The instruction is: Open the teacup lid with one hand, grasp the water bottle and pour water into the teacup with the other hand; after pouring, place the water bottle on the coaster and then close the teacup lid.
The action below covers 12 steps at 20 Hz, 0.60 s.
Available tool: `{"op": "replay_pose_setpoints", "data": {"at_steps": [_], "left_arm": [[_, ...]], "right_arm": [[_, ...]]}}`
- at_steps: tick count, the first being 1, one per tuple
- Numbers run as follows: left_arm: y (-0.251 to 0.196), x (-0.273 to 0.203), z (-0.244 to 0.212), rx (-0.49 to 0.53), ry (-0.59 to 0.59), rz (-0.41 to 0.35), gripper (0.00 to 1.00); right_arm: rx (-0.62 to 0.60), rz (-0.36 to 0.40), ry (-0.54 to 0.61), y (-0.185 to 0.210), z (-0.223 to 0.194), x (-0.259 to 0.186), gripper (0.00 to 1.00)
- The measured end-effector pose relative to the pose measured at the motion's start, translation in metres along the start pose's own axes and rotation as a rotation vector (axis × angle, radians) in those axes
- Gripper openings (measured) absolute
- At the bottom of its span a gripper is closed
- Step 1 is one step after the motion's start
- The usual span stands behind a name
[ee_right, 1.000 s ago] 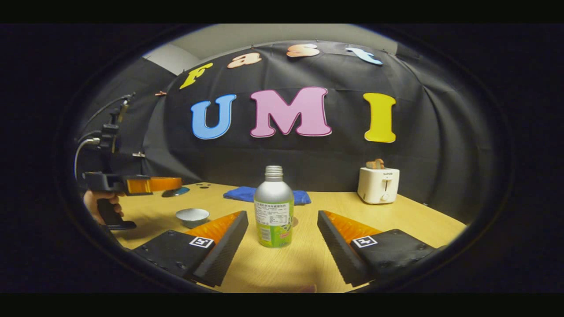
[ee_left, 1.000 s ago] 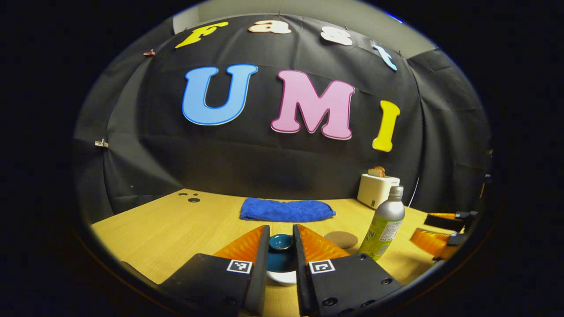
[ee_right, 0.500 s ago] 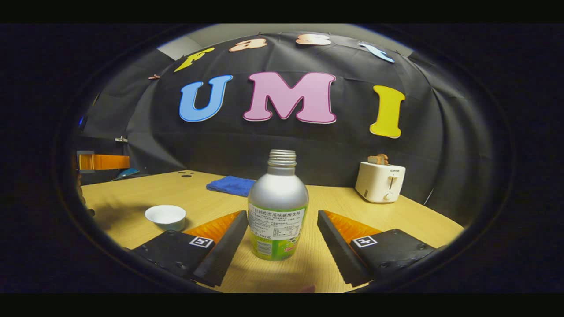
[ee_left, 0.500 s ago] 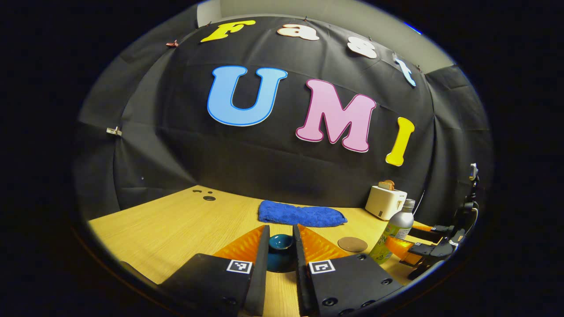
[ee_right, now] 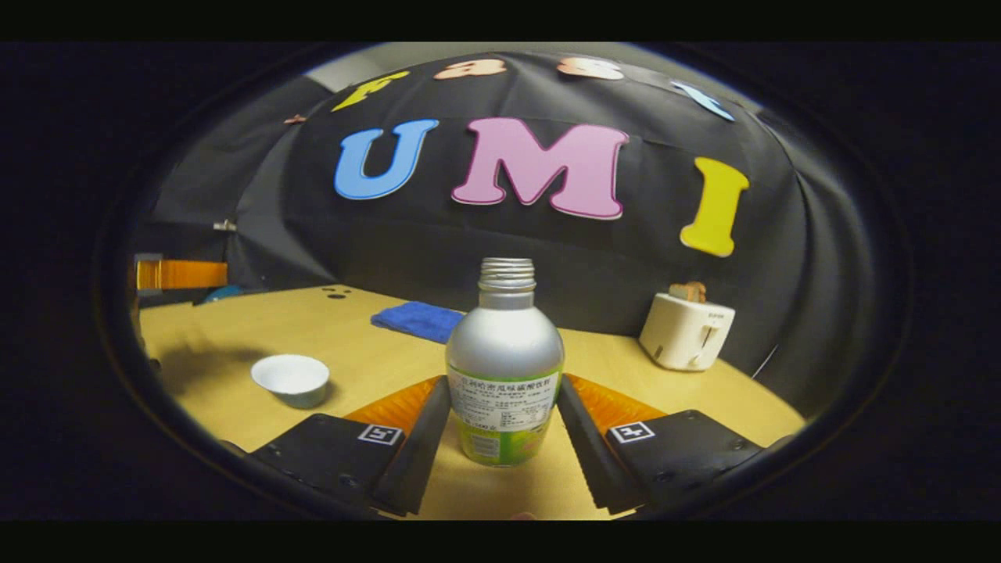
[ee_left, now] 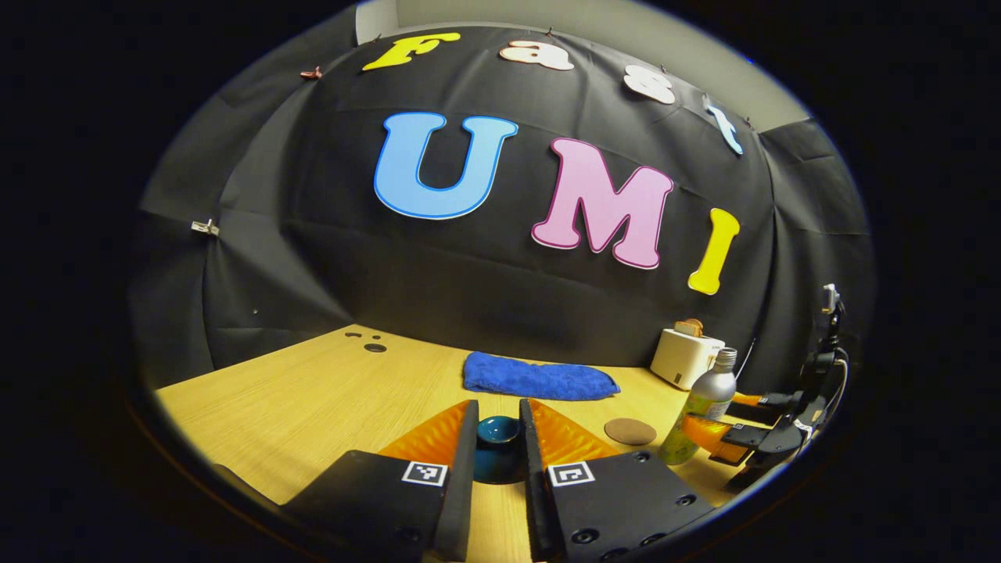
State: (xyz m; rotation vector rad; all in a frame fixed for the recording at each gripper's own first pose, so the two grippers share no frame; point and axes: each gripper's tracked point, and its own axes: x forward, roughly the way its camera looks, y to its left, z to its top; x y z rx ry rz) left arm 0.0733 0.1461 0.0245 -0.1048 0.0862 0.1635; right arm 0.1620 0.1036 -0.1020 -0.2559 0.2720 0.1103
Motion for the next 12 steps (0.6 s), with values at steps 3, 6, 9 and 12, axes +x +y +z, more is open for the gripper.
{"op": "replay_pose_setpoints", "data": {"at_steps": [3, 6, 9, 12], "left_arm": [[0.004, 0.001, -0.003, -0.009, 0.009, 0.004, 0.33], [0.011, -0.001, -0.002, -0.004, 0.010, 0.017, 0.33], [0.016, -0.002, -0.001, -0.006, 0.007, 0.029, 0.36], [0.018, -0.001, -0.002, -0.018, 0.007, 0.029, 0.33]], "right_arm": [[-0.223, -0.031, -0.043, -0.001, 0.015, -0.002, 0.81], [-0.453, -0.030, -0.077, 0.008, 0.024, -0.005, 0.81], [-0.692, -0.040, -0.116, 0.015, 0.027, -0.006, 0.81], [-0.874, -0.024, -0.133, 0.026, 0.024, -0.005, 0.80]]}}
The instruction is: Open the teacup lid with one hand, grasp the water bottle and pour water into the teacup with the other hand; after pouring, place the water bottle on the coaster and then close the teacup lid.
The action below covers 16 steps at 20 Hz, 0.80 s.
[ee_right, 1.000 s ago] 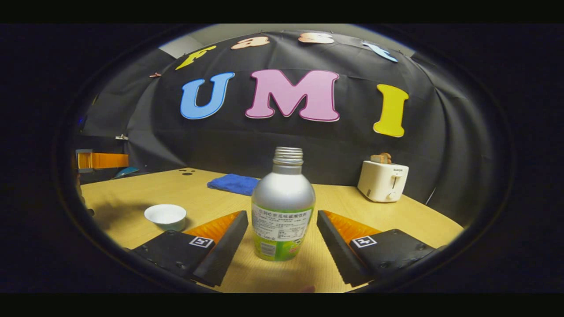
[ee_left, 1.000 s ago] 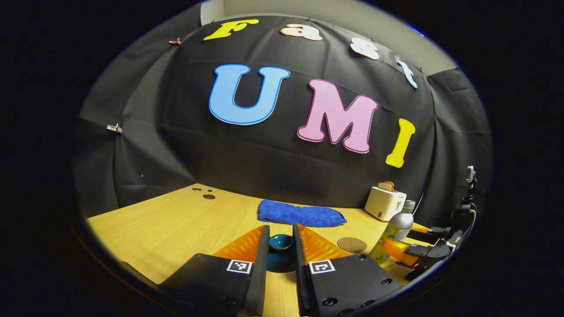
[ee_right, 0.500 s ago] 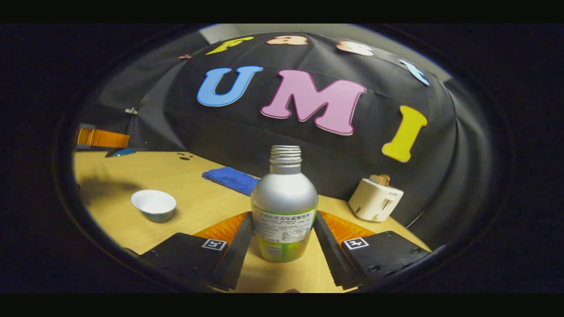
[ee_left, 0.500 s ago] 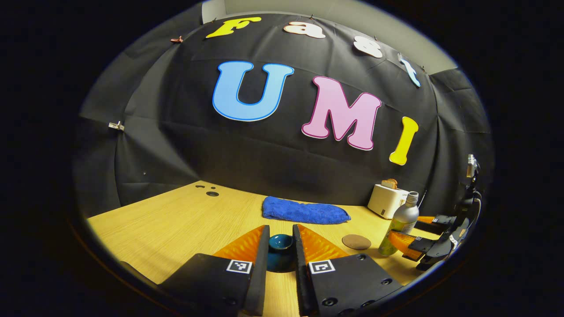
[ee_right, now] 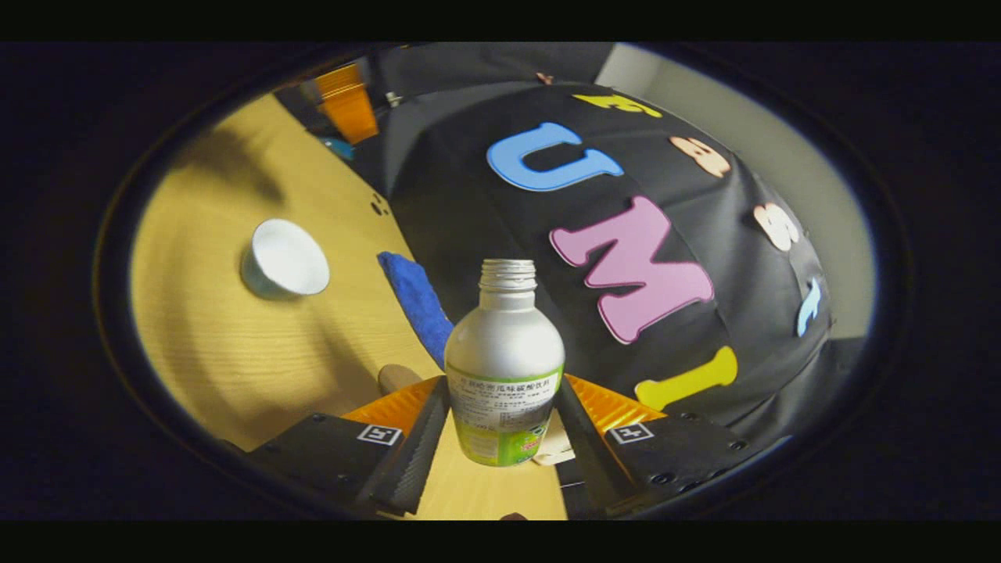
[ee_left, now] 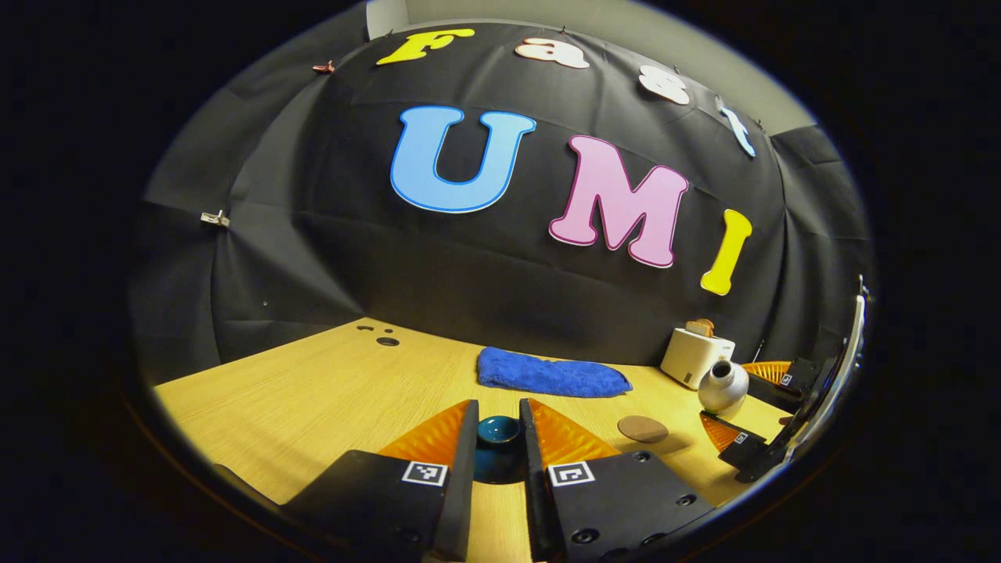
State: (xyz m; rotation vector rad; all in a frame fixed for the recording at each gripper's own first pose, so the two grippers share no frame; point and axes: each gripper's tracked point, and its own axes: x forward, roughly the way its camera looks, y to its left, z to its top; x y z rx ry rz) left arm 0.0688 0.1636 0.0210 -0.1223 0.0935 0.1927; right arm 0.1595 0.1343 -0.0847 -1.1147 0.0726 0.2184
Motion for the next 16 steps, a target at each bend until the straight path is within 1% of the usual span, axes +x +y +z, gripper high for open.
{"op": "replay_pose_setpoints", "data": {"at_steps": [1, 2, 3, 4, 5, 6, 7, 8, 9, 10, 11, 12, 16], "left_arm": [[0.001, 0.000, 0.000, 0.000, -0.002, 0.001, 0.33], [0.001, 0.000, 0.001, 0.000, -0.003, 0.001, 0.36], [0.001, 0.000, 0.000, -0.001, -0.002, 0.000, 0.33], [0.000, -0.001, 0.000, -0.001, 0.000, -0.002, 0.33], [0.000, 0.000, -0.001, -0.001, 0.003, -0.004, 0.29], [-0.001, 0.000, -0.001, -0.001, 0.005, -0.004, 0.36], [-0.001, 0.000, -0.002, -0.004, 0.005, -0.006, 0.33], [-0.001, 0.001, -0.002, -0.007, 0.005, -0.008, 0.36], [-0.001, 0.000, -0.002, -0.008, 0.006, -0.009, 0.36], [-0.001, 0.001, -0.003, -0.008, 0.007, -0.007, 0.33], [0.000, 0.001, -0.003, -0.008, 0.009, -0.006, 0.33], [0.001, 0.001, -0.003, -0.008, 0.011, -0.006, 0.36], [0.003, 0.001, -0.005, -0.009, 0.016, -0.003, 0.36]], "right_arm": [[-0.034, 0.017, -0.009, 0.007, 0.003, 0.001, 0.80], [-0.071, 0.028, -0.015, 0.011, 0.003, 0.002, 0.80], [-0.114, 0.034, -0.026, 0.014, 0.007, 0.004, 0.80], [-0.161, 0.033, -0.035, 0.015, 0.011, 0.005, 0.76], [-0.202, 0.033, -0.042, 0.016, 0.014, 0.006, 0.80], [-0.233, 0.035, -0.048, 0.017, 0.016, 0.007, 0.80], [-0.260, 0.040, -0.055, 0.022, 0.018, 0.008, 0.80], [-0.288, 0.045, -0.061, 0.026, 0.020, 0.008, 0.76], [-0.312, 0.050, -0.065, 0.030, 0.022, 0.008, 0.76], [-0.338, 0.058, -0.068, 0.034, 0.023, 0.008, 0.80], [-0.361, 0.070, -0.070, 0.041, 0.025, 0.006, 0.80], [-0.385, 0.085, -0.067, 0.046, 0.024, 0.005, 0.80], [-0.475, 0.099, -0.073, 0.053, 0.027, 0.012, 0.80]]}}
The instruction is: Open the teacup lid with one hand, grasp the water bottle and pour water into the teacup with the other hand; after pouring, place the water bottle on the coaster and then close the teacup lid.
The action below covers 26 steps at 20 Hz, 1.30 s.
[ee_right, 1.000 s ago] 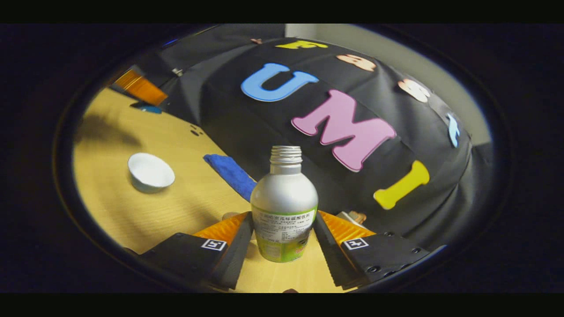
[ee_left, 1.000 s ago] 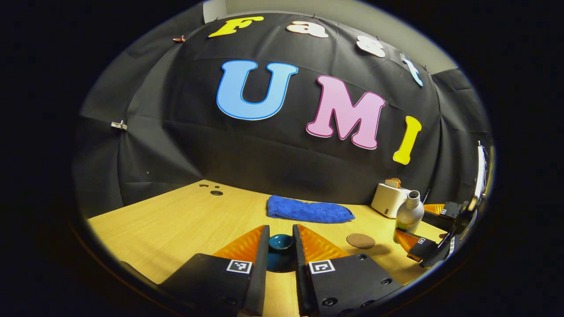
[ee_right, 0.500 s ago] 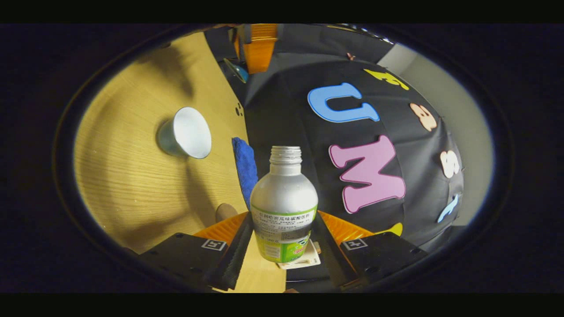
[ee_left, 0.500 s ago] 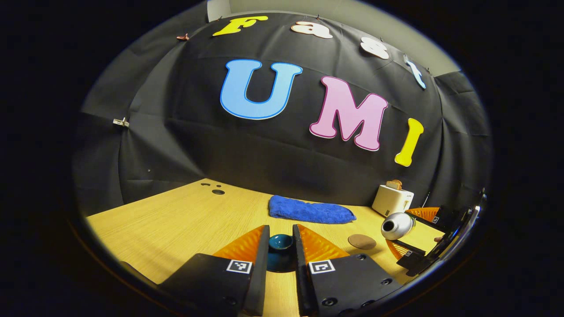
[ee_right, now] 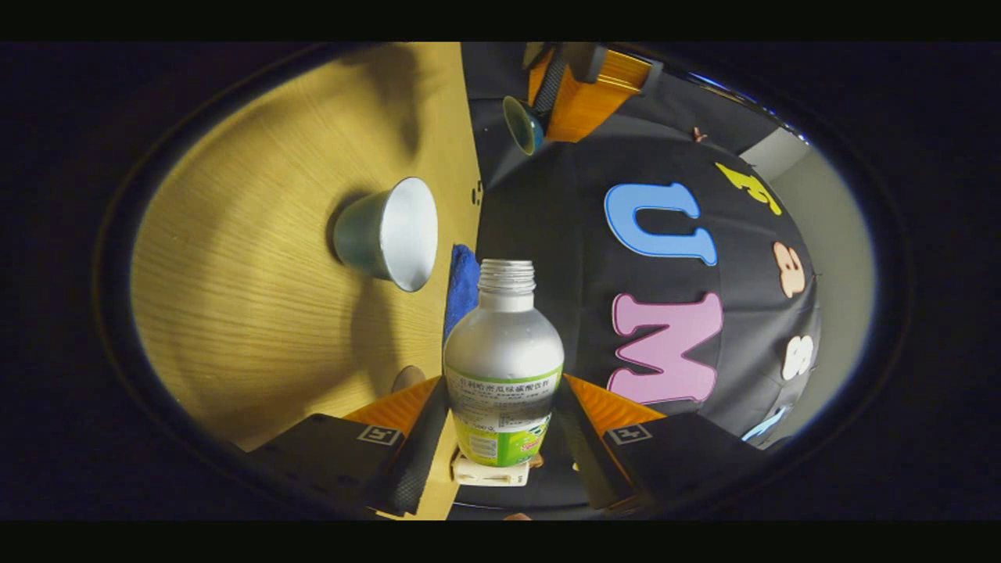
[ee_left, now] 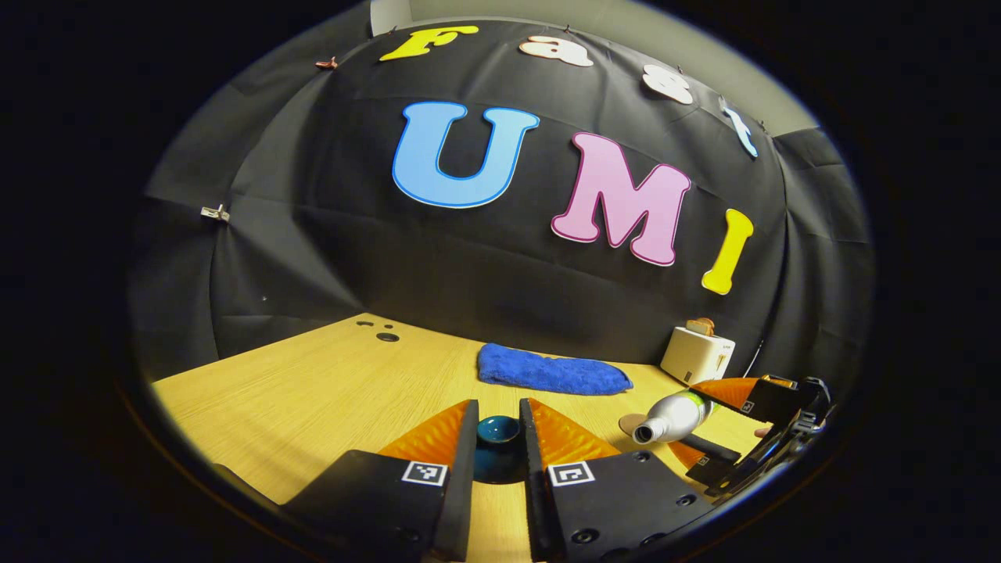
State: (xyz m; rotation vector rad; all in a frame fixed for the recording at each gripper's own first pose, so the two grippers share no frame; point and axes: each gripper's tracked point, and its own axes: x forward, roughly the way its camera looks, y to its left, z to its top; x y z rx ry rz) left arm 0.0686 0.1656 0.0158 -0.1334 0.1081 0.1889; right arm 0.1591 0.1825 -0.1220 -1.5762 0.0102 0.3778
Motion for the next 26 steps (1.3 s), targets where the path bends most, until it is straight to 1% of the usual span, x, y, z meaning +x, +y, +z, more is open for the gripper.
{"op": "replay_pose_setpoints", "data": {"at_steps": [4, 5, 7, 8, 9, 10, 11, 16, 17, 18, 22, 23, 24, 25, 26], "left_arm": [[0.001, 0.001, -0.002, -0.007, 0.007, -0.001, 0.36], [0.001, 0.001, -0.003, -0.006, 0.008, -0.002, 0.33], [0.001, 0.001, -0.003, -0.006, 0.011, -0.002, 0.33], [0.001, 0.001, -0.003, -0.007, 0.011, -0.003, 0.36], [0.002, 0.001, -0.004, -0.007, 0.012, -0.003, 0.33], [0.002, 0.001, -0.003, -0.006, 0.013, -0.002, 0.36], [0.003, 0.001, -0.004, -0.007, 0.014, -0.001, 0.36], [0.004, 0.002, -0.007, -0.015, 0.021, -0.003, 0.36], [0.004, 0.002, -0.008, -0.016, 0.023, -0.004, 0.33], [0.004, 0.003, -0.007, -0.017, 0.024, -0.003, 0.36], [0.005, 0.003, -0.008, -0.018, 0.027, -0.004, 0.36], [0.005, 0.003, -0.009, -0.019, 0.027, -0.003, 0.36], [0.005, 0.003, -0.009, -0.020, 0.027, -0.003, 0.36], [0.005, 0.003, -0.009, -0.020, 0.029, -0.003, 0.36], [0.006, 0.003, -0.009, -0.021, 0.029, -0.003, 0.33]], "right_arm": [[-0.096, -0.001, 0.004, -0.003, -0.002, 0.002, 0.80], [-0.116, 0.002, 0.007, -0.004, -0.003, 0.002, 0.80], [-0.146, 0.008, 0.012, -0.004, -0.004, 0.004, 0.80], [-0.161, 0.007, 0.012, -0.005, -0.004, 0.005, 0.80], [-0.179, 0.007, 0.012, -0.005, -0.003, 0.004, 0.80], [-0.197, 0.004, 0.012, -0.006, -0.003, 0.004, 0.80], [-0.213, 0.001, 0.012, -0.008, -0.002, 0.005, 0.80], [-0.262, 0.004, 0.011, -0.011, -0.002, 0.006, 0.80], [-0.268, 0.002, 0.012, -0.011, -0.001, 0.006, 0.80], [-0.271, 0.002, 0.013, -0.011, -0.002, 0.007, 0.80], [-0.298, -0.001, 0.009, -0.014, -0.003, 0.009, 0.80], [-0.309, -0.003, 0.008, -0.015, -0.003, 0.009, 0.76], [-0.319, -0.004, 0.006, -0.016, -0.003, 0.008, 0.80], [-0.328, -0.007, 0.002, -0.017, -0.002, 0.009, 0.76], [-0.337, -0.009, 0.000, -0.017, -0.003, 0.009, 0.80]]}}
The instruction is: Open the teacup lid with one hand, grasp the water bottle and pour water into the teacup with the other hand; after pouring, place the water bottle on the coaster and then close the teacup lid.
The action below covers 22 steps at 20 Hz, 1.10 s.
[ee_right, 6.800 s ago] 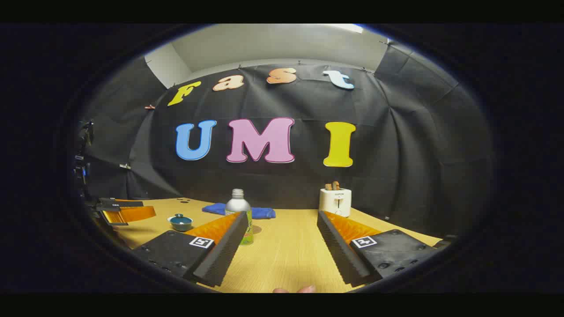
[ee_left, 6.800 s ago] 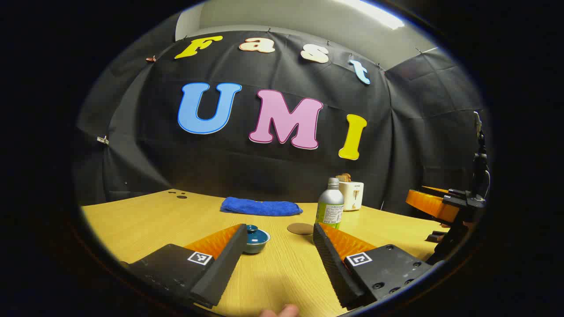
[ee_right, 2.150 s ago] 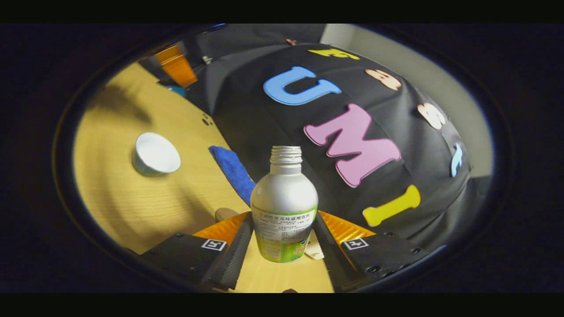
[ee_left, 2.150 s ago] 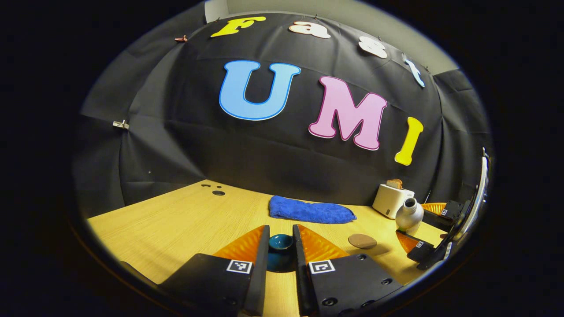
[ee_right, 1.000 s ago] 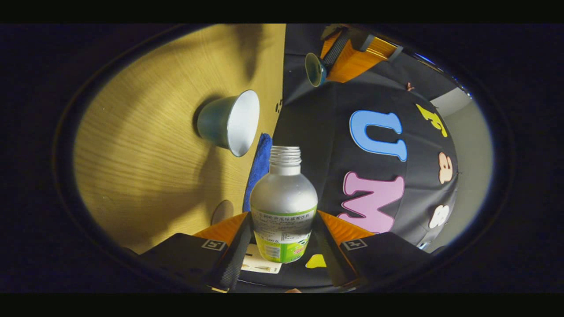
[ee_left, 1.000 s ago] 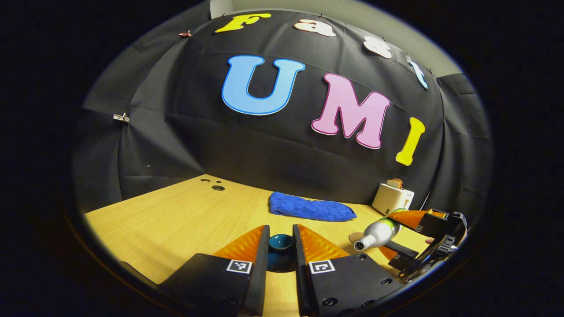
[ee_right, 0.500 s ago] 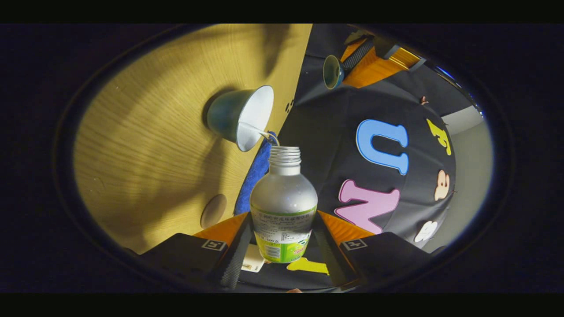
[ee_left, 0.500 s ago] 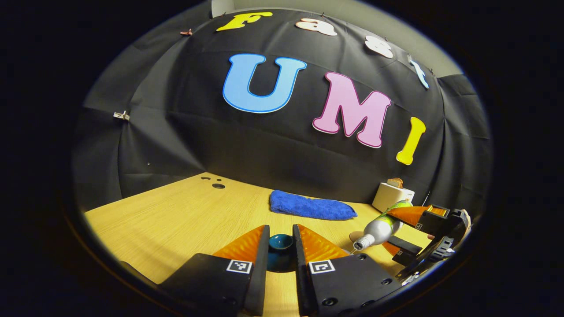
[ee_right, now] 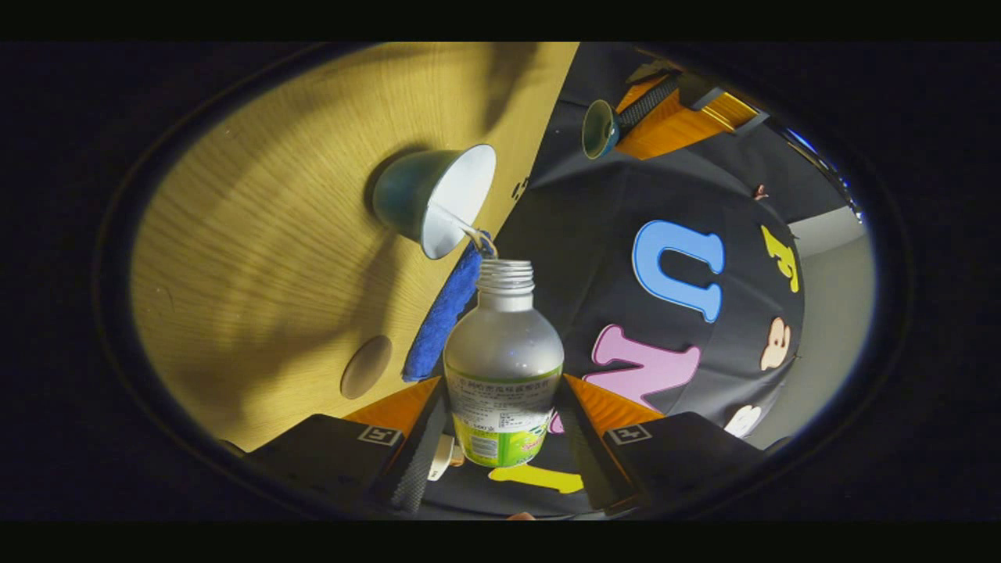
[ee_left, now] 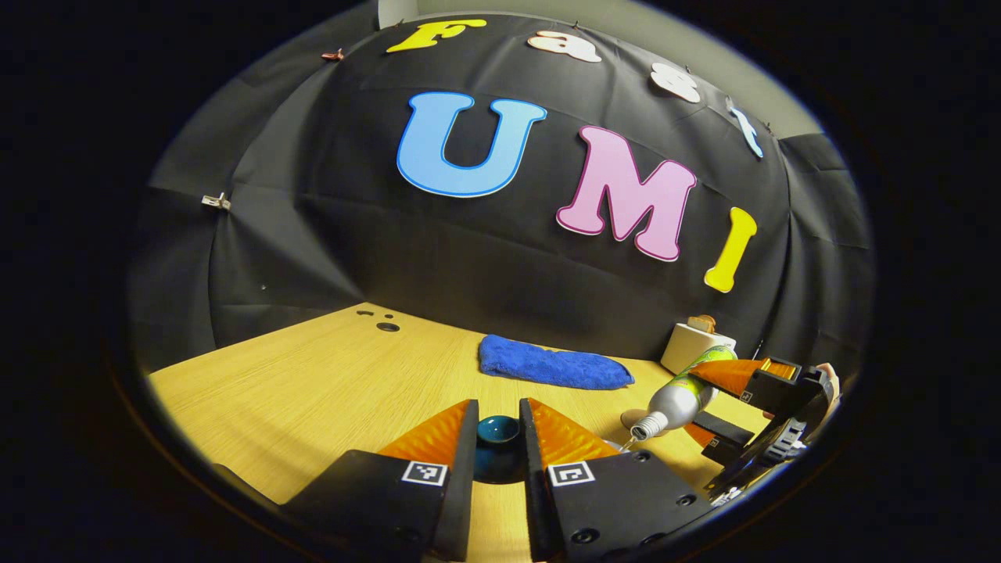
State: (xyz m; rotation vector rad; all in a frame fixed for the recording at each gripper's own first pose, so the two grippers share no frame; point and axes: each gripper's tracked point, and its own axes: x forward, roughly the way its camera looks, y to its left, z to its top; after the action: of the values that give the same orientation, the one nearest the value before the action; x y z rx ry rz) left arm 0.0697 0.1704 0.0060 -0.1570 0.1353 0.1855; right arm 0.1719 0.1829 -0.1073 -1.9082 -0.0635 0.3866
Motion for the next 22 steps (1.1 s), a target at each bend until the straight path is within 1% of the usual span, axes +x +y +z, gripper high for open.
{"op": "replay_pose_setpoints", "data": {"at_steps": [1, 2, 3, 4, 5, 6, 7, 8, 9, 10, 11, 12, 13, 14, 15, 16, 17, 18, 19, 20, 21, 22], "left_arm": [[0.001, -0.001, -0.001, 0.000, 0.001, 0.001, 0.33], [0.000, -0.001, 0.000, 0.000, 0.001, 0.001, 0.36], [0.001, 0.000, -0.001, 0.000, 0.002, 0.001, 0.36], [0.001, 0.000, 0.000, 0.000, 0.003, 0.001, 0.36], [0.002, -0.001, -0.001, -0.001, 0.004, 0.002, 0.33], [0.002, -0.001, -0.001, -0.002, 0.004, 0.002, 0.36], [0.002, 0.000, -0.002, -0.003, 0.005, 0.002, 0.33], [0.002, 0.000, -0.002, -0.004, 0.006, 0.003, 0.36], [0.003, 0.000, -0.002, -0.004, 0.007, 0.003, 0.36], [0.004, 0.000, -0.002, -0.005, 0.007, 0.004, 0.33], [0.004, 0.000, -0.002, -0.005, 0.007, 0.004, 0.33], [0.004, 0.000, -0.002, -0.004, 0.006, 0.004, 0.36], [0.004, 0.000, -0.002, -0.004, 0.006, 0.004, 0.36], [0.004, 0.000, -0.003, -0.005, 0.007, 0.003, 0.36], [0.004, 0.000, -0.003, -0.007, 0.009, 0.002, 0.33], [0.004, 0.001, -0.004, -0.009, 0.012, 0.001, 0.36], [0.004, 0.001, -0.005, -0.011, 0.014, 0.000, 0.33], [0.004, 0.002, -0.005, -0.013, 0.016, -0.001, 0.33], [0.003, 0.002, -0.005, -0.013, 0.017, -0.001, 0.33], [0.004, 0.001, -0.005, -0.013, 0.016, 0.000, 0.36], [0.004, 0.001, -0.004, -0.011, 0.015, 0.002, 0.33], [0.004, 0.001, -0.004, -0.011, 0.014, 0.003, 0.33]], "right_arm": [[-0.009, -0.003, -0.002, 0.000, 0.000, 0.000, 0.80], [-0.020, -0.006, -0.004, -0.002, 0.000, 0.000, 0.80], [-0.032, -0.010, -0.004, -0.004, 0.000, 0.003, 0.80], [-0.044, -0.015, -0.004, -0.006, -0.001, 0.004, 0.83], [-0.055, -0.021, -0.005, -0.007, 0.000, 0.005, 0.80], [-0.068, -0.030, -0.008, -0.009, -0.001, 0.004, 0.83], [-0.086, -0.038, -0.014, -0.012, 0.000, 0.004, 0.83], [-0.105, -0.046, -0.020, -0.016, 0.000, 0.005, 0.83], [-0.124, -0.053, -0.023, -0.019, 0.000, 0.006, 0.83], [-0.141, -0.059, -0.025, -0.020, 0.000, 0.007, 0.79], [-0.154, -0.064, -0.026, -0.021, -0.001, 0.007, 0.79], [-0.164, -0.065, -0.027, -0.022, -0.002, 0.007, 0.79], [-0.172, -0.067, -0.027, -0.023, -0.004, 0.010, 0.83], [-0.183, -0.070, -0.028, -0.024, -0.005, 0.012, 0.80], [-0.196, -0.075, -0.029, -0.026, -0.005, 0.012, 0.79], [-0.212, -0.082, -0.030, -0.028, -0.005, 0.013, 0.79], [-0.231, -0.091, -0.033, -0.032, -0.005, 0.014, 0.79], [-0.253, -0.102, -0.041, -0.035, -0.003, 0.014, 0.75], [-0.276, -0.115, -0.047, -0.039, -0.003, 0.016, 0.79], [-0.297, -0.124, -0.053, -0.043, -0.001, 0.016, 0.75], [-0.314, -0.130, -0.059, -0.046, 0.001, 0.016, 0.79], [-0.330, -0.138, -0.066, -0.049, 0.002, 0.016, 0.79]]}}
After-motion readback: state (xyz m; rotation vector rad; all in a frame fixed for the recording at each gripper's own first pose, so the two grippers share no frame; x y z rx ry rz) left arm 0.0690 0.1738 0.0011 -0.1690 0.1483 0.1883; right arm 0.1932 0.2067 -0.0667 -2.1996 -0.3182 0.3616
